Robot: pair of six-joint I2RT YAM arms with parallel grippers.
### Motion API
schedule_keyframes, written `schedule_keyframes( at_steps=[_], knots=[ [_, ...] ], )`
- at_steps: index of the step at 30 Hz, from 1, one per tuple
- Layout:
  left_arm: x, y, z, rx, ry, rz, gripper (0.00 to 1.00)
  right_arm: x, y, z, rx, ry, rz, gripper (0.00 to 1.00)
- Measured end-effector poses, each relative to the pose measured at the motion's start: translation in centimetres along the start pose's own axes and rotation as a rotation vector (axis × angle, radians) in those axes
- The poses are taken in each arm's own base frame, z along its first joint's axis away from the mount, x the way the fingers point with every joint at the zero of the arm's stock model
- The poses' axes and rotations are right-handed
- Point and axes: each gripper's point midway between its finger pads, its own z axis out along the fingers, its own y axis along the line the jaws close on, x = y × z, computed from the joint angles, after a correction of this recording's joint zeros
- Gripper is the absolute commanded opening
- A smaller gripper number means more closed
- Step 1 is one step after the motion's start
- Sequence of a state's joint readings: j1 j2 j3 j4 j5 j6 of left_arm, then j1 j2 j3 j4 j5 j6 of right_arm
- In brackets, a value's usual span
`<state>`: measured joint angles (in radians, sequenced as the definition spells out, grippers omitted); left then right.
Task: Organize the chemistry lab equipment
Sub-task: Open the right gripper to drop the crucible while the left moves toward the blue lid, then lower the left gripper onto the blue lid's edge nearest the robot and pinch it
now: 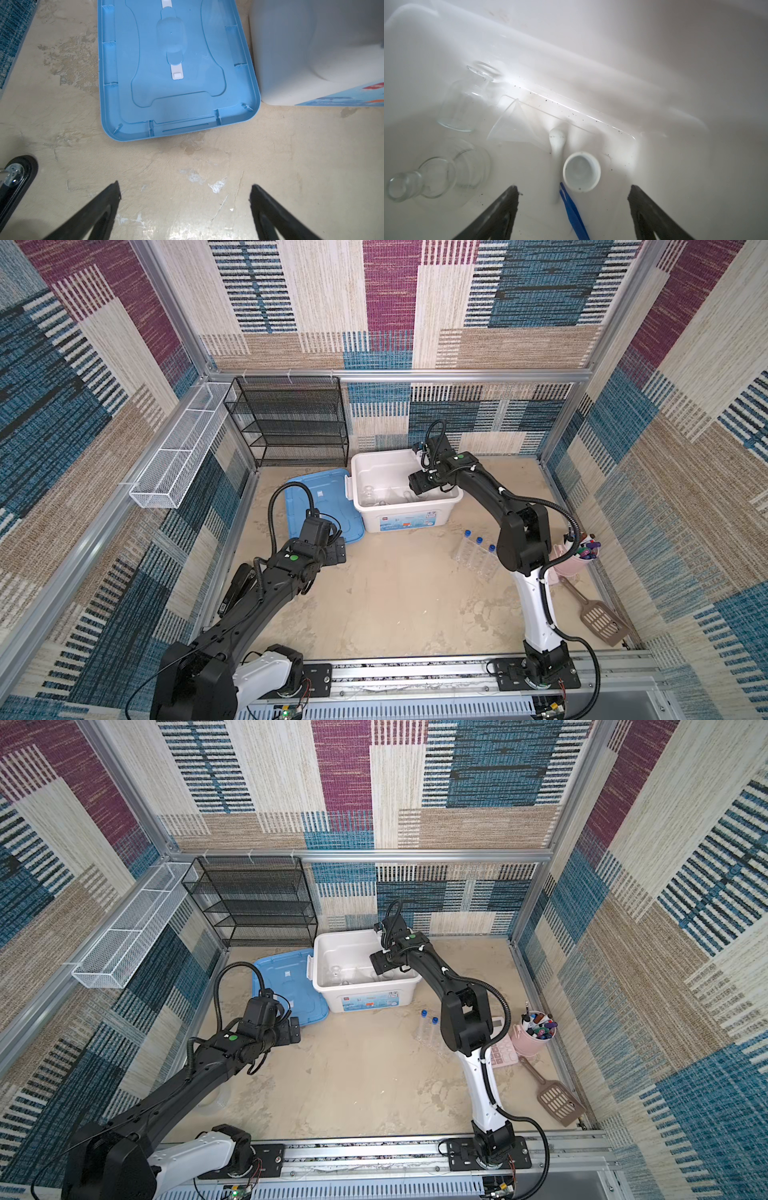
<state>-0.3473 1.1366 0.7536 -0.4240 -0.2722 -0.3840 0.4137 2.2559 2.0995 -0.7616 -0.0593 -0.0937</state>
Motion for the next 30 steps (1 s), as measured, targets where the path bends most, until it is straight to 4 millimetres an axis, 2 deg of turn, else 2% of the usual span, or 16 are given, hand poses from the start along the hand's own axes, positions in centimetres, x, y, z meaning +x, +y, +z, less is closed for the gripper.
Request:
schedule_keyframes(
  at_steps=[10,18,23,30],
  knots=[
    [0.0,1.5,0.1,-0.063,-0.002,-0.064,0.99,-0.5,0.1,-2.8,0.005,-0.11,0.012,0.93],
    [-0.4,4.3,0.7,-0.159,0.031,-0.119,0.97,-0.4,0.2,-4.0,0.006,-0.176,0.031,0.94],
    [-1.2,7.1,2.0,-0.231,0.074,-0.186,0.93,-0.3,0.2,-4.9,0.007,-0.221,0.032,0.94],
    [-1.0,10.0,4.9,-0.276,0.173,-0.27,0.82,-0.3,0.3,-5.9,0.007,-0.267,0.032,0.94]
  ],
)
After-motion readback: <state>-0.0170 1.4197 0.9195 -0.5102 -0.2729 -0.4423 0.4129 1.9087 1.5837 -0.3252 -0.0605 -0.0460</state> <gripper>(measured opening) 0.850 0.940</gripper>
